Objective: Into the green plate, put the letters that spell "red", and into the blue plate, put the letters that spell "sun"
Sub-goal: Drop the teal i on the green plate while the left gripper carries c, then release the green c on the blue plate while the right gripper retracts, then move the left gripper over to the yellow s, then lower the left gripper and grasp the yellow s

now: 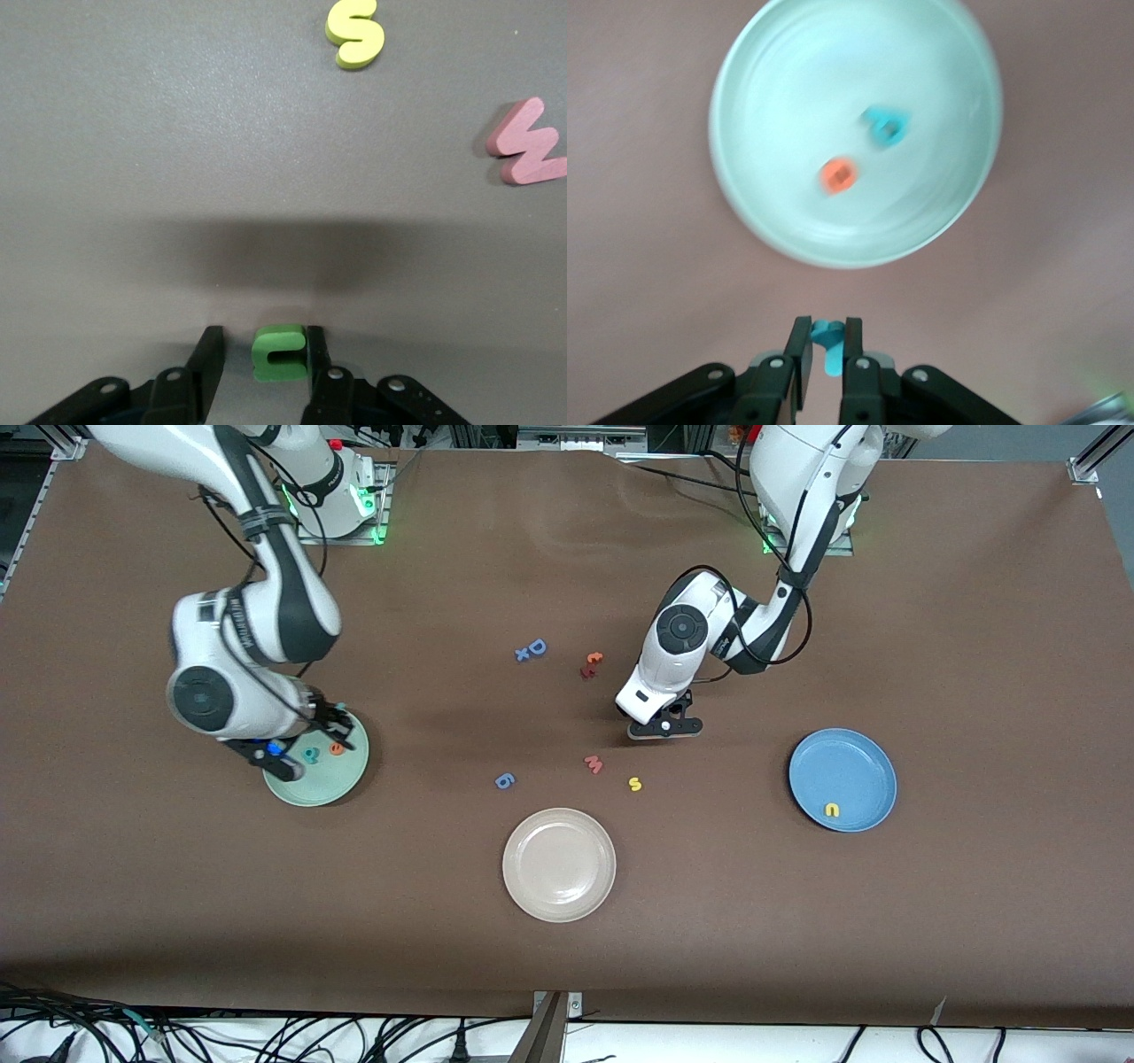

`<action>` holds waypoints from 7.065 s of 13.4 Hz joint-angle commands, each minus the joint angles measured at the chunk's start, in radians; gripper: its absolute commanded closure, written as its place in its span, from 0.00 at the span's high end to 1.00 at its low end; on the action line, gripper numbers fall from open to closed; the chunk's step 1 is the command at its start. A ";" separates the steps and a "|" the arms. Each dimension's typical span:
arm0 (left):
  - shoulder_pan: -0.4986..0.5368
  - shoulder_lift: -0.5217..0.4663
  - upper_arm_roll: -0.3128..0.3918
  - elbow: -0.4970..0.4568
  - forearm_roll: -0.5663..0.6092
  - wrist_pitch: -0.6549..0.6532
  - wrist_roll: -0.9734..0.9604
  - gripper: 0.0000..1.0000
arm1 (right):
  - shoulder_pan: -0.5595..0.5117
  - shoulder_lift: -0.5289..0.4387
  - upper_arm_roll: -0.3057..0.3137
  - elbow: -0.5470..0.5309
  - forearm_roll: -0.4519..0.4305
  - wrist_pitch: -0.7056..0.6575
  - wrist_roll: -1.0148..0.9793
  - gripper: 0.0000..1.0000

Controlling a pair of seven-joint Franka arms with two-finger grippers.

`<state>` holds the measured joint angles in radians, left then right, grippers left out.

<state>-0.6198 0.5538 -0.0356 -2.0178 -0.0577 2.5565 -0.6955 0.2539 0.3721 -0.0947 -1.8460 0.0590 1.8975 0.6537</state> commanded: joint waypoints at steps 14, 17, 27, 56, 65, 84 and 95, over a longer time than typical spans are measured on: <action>0.043 -0.038 0.016 0.056 0.022 -0.097 0.036 0.09 | -0.039 0.073 -0.046 -0.157 0.053 0.241 -0.207 0.71; 0.116 -0.077 0.014 0.105 0.088 -0.237 0.137 0.09 | -0.039 0.065 -0.048 -0.083 0.053 0.204 -0.210 0.98; 0.359 -0.135 0.016 0.105 0.090 -0.337 0.641 0.10 | -0.039 0.022 -0.080 0.324 0.039 -0.129 -0.220 0.99; 0.424 -0.035 -0.003 0.200 0.104 -0.334 0.633 1.00 | -0.198 -0.021 0.053 0.531 -0.013 -0.245 -0.304 0.99; 0.206 0.072 -0.003 0.382 0.044 -0.332 0.187 1.00 | -0.265 -0.041 0.159 0.531 -0.079 -0.245 -0.304 0.99; 0.114 0.253 0.003 0.508 -0.028 -0.213 0.108 1.00 | -0.262 -0.050 0.161 0.531 -0.073 -0.224 -0.301 1.00; 0.104 0.302 0.011 0.564 0.005 -0.214 0.084 1.00 | -0.262 -0.048 0.158 0.530 -0.068 -0.207 -0.302 1.00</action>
<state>-0.4996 0.8338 -0.0409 -1.4972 -0.0760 2.3515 -0.5919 0.0042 0.3317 0.0517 -1.3183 -0.0081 1.6817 0.3590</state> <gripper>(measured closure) 0.000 0.000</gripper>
